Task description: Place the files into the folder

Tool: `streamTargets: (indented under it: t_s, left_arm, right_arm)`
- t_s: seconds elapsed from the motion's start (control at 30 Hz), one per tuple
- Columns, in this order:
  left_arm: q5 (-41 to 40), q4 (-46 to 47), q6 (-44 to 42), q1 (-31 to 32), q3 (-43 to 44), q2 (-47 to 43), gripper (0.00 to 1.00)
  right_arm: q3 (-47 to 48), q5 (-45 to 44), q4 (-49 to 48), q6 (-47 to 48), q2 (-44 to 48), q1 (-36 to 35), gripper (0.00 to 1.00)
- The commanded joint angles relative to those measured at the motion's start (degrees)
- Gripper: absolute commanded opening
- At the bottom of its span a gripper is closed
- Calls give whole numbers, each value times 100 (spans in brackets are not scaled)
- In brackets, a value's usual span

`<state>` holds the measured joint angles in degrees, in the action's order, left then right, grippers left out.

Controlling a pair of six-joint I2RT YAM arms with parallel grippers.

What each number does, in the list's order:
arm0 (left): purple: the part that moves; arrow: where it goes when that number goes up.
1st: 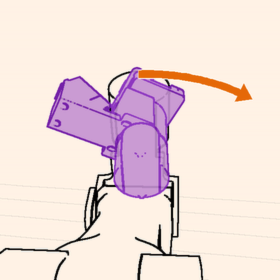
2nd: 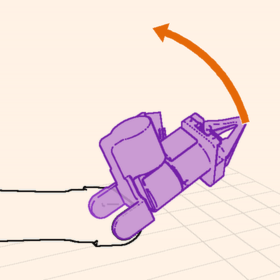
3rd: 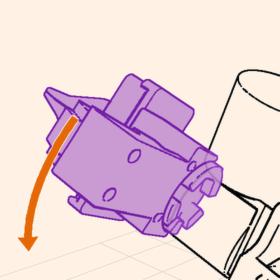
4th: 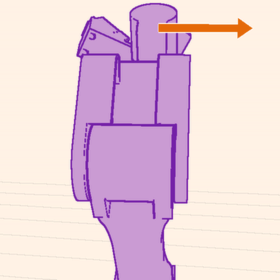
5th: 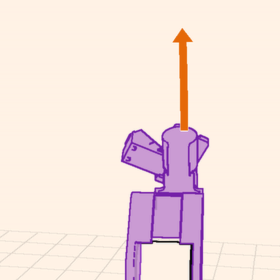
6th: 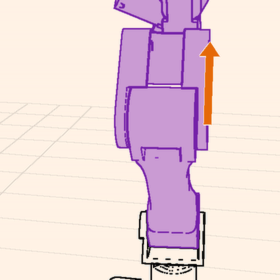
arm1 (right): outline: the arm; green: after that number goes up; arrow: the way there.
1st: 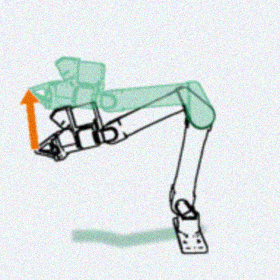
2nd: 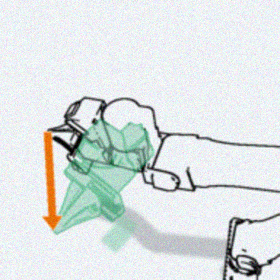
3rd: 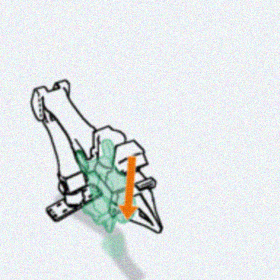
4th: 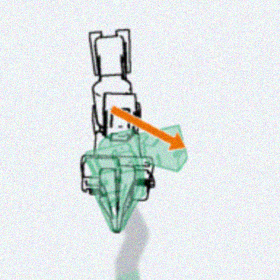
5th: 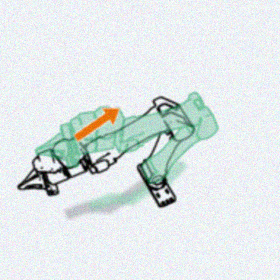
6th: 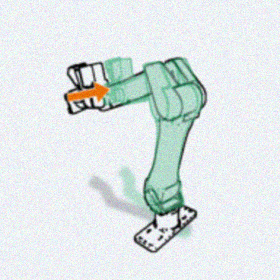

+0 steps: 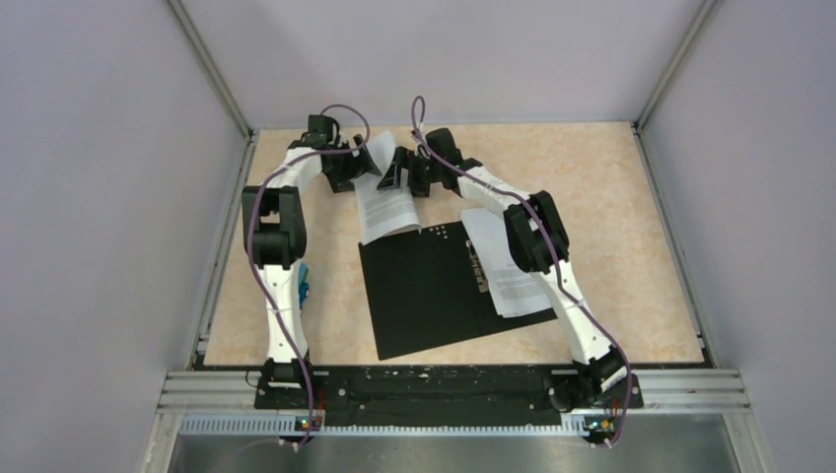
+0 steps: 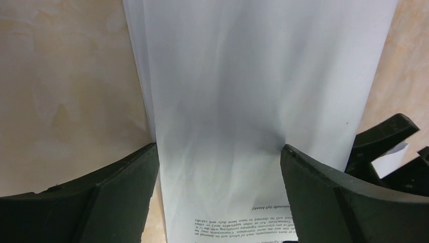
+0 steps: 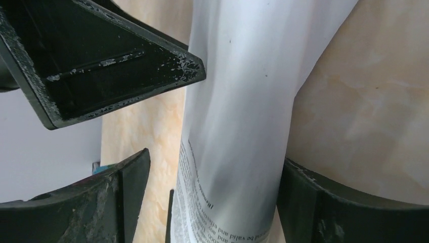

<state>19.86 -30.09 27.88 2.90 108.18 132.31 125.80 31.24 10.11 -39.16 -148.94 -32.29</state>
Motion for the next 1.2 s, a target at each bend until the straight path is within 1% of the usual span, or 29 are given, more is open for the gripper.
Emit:
streamTargets:
  t_s: [0.0, 0.3, 0.43, 0.53, 0.63, 0.73, 0.83, 0.93, 1.0, 1.17]
  left_arm:
    - [495, 73, 147, 71, -131, 56, 93]
    - [841, 177, 242, 27, -52, -215, 93]
    - [818, 195, 264, -5, -102, -660, 94]
    - [885, 312, 369, -56, -309, -1033, 94]
    - [1087, 547, 540, -79, -619, -1443, 94]
    - [1257, 973, 840, -53, -1190, -1943, 94]
    - [1207, 1373, 1042, 41, -1843, -2461, 94]
    - [954, 1386, 1021, 286, -2323, -2878, 93]
    - [570, 1342, 980, 548, -2688, -3158, 93]
    - [-408, 1670, 1559, 1302, -3974, -3858, 91]
  right_arm:
    - [261, 523, -399, -375, -219, -12, 81]
    - [248, 1058, -1272, -1019, -78, 266, 37]
    - [217, 1238, -1487, -1158, 150, 394, 25]
    - [57, 1327, -1604, -1223, 427, 485, 19]
    - [-303, 1414, -1739, -1235, 861, 558, 16]
    - [-844, 1434, -1749, -1156, 1405, 676, 13]
    - [-1560, 1389, -1784, -1061, 2064, 864, 10]
    - [-2424, 1317, -1828, -1006, 2816, 1100, 8]
    - [-3002, 1301, -1828, -954, 3303, 1293, 7]
    - [-4581, 1225, -1665, -727, 4626, 1869, 7]
